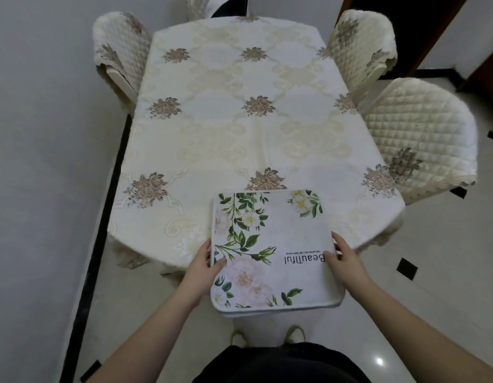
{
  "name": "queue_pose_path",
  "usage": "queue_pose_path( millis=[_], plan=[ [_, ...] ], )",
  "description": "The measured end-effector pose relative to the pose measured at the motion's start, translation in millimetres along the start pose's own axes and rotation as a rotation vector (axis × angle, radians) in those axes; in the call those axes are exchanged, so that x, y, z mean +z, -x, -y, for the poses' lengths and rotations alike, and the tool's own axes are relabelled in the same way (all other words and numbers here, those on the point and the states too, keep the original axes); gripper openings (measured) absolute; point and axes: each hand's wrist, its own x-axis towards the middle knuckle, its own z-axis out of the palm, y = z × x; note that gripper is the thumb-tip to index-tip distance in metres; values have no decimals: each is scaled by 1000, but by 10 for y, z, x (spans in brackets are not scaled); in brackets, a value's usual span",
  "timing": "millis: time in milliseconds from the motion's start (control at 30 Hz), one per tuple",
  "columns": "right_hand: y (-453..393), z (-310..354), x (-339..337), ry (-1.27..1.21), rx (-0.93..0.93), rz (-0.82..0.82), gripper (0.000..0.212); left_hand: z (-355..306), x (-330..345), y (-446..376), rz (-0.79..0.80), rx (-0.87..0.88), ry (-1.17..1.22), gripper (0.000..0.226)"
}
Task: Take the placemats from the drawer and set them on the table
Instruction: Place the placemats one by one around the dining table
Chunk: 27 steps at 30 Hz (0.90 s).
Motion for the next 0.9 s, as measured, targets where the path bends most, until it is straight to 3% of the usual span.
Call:
queue_pose_path(
  millis=[133,267,333,467,533,700,800,900],
  plan=[
    [-40,1,1,100,-64,20,55,29,11,38,-24,33,-147,55],
    [-88,-146,19,337,-43,4,64,101,34,-16,-174,177,-704,61],
    [-75,-201,45,467,-49,-54,66,131,68,-21,-214,190,-790,69],
    [-74,-156,83,589,-239,-125,70,133,201,-11,-242,159,-914,86],
    [-94,-61,132,695,-378,-85,70,104,329,1,-271,215,-1004,88],
    [-157,243,516,804,-636,116,62,-22,660,-137,-97,371,-1239,75],
    [-188,204,678,860,-647,213,61,27,709,-212,-2,403,-1292,60],
    [-249,58,602,897,-638,188,65,34,623,-237,-13,407,-1286,63]
  ],
)
